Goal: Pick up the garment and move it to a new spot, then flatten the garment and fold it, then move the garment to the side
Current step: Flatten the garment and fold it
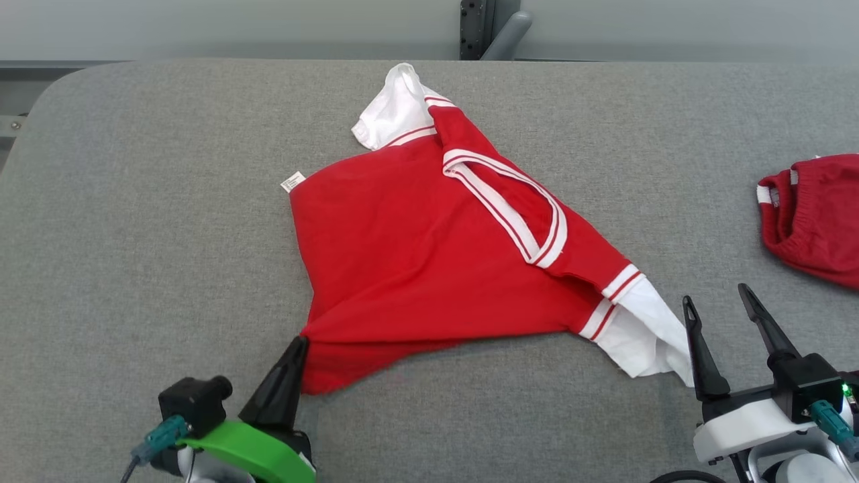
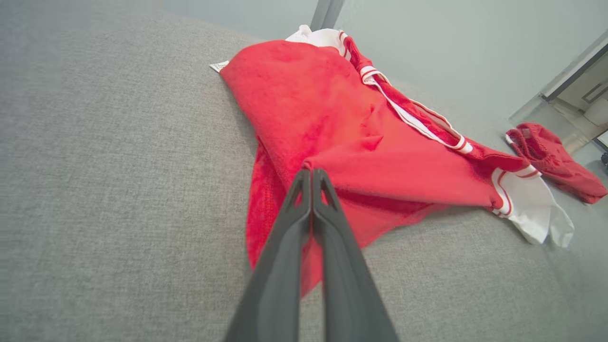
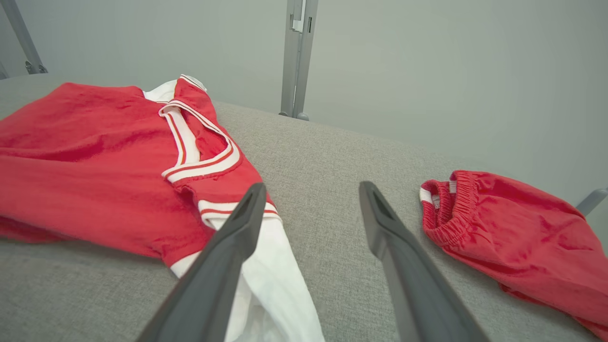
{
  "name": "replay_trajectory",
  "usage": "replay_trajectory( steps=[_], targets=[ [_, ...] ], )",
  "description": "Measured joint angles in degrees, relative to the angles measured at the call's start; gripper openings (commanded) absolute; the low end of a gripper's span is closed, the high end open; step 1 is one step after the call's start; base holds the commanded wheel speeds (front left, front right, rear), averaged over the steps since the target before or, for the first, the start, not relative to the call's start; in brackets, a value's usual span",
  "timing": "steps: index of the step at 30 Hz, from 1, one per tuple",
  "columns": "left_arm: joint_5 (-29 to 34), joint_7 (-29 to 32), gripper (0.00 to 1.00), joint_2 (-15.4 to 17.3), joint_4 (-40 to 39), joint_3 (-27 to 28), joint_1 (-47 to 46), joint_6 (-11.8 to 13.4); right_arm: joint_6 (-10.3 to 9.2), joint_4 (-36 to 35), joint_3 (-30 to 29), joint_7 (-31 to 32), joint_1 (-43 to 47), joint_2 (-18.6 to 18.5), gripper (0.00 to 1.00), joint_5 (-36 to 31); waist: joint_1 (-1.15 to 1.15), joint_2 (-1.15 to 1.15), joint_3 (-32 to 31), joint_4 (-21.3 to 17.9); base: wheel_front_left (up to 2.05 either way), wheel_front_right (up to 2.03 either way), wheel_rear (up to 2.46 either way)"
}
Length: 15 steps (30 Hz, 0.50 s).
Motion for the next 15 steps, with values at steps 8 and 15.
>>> replay_trajectory(
  steps=[8,15],
  targets=[
    [1.02,5.7,0.0,-0.33,11.44,-1.59,-10.42,-4.6,0.0,0.49,1.37,0.0,-0.7,0.26,1.0,0.02,0.0,0.0,0.3,-0.73,0.0,0.0,0.0],
    [0.41,5.23,0.0,0.62,19.65,-2.42,-14.65,-6.36,0.0,0.41,0.99,0.0,-1.24,0.8,1.0,0.19,0.0,0.0,1.06,-3.06,0.0,0.0,0.0]
  ],
)
